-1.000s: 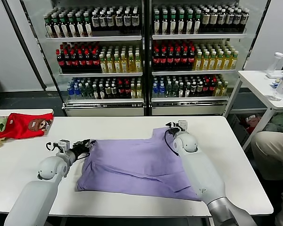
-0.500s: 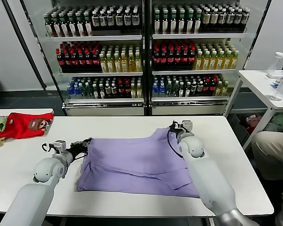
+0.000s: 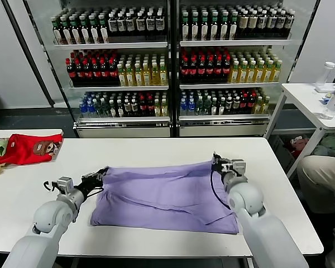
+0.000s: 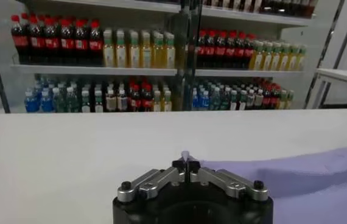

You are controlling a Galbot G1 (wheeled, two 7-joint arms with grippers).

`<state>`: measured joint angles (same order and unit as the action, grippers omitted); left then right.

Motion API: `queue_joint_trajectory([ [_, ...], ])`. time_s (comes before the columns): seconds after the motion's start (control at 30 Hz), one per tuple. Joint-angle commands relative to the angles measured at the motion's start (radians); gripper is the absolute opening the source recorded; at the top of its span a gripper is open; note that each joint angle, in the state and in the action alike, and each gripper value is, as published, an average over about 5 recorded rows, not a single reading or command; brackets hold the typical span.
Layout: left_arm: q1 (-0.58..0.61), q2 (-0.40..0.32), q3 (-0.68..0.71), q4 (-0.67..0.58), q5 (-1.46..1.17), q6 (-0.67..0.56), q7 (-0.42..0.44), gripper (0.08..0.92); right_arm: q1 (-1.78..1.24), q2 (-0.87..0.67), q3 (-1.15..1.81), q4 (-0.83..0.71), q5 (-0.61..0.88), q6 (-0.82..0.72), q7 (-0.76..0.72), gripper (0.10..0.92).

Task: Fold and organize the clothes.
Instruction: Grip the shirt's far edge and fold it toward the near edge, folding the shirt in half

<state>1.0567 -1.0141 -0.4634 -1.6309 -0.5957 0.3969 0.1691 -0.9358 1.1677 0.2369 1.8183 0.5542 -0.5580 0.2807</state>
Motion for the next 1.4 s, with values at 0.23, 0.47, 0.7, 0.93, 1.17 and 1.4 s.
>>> queue_joint_trajectory([
  [0.23, 0.181, 0.007, -0.073, -0.134, -0.006, -0.030, 0.000, 0.087, -0.208, -0.037, 0.024, 0.194, -0.050, -0.005, 0.005, 0.111],
  [0.47, 0.201, -0.001, -0.073, -0.148, 0.008, -0.034, 0.001, 0.087, -0.215, -0.030, 0.024, 0.155, -0.071, 0.002, 0.002, 0.111],
  [0.7, 0.201, 0.001, -0.075, -0.139, 0.014, -0.037, -0.001, 0.087, -0.221, -0.030, 0.023, 0.169, -0.083, 0.002, 0.001, 0.111],
  [0.93, 0.199, 0.007, -0.072, -0.142, 0.010, -0.035, 0.007, 0.087, -0.266, -0.041, 0.038, 0.249, -0.082, -0.019, 0.012, 0.111],
  [1.17, 0.198, 0.017, -0.070, -0.134, 0.003, -0.031, 0.015, 0.087, -0.299, -0.036, 0.054, 0.256, -0.088, -0.019, 0.015, 0.111],
  [1.4, 0.194, 0.035, -0.078, -0.133, 0.005, -0.004, 0.020, 0.087, -0.309, -0.033, 0.065, 0.261, -0.088, -0.019, 0.015, 0.111],
])
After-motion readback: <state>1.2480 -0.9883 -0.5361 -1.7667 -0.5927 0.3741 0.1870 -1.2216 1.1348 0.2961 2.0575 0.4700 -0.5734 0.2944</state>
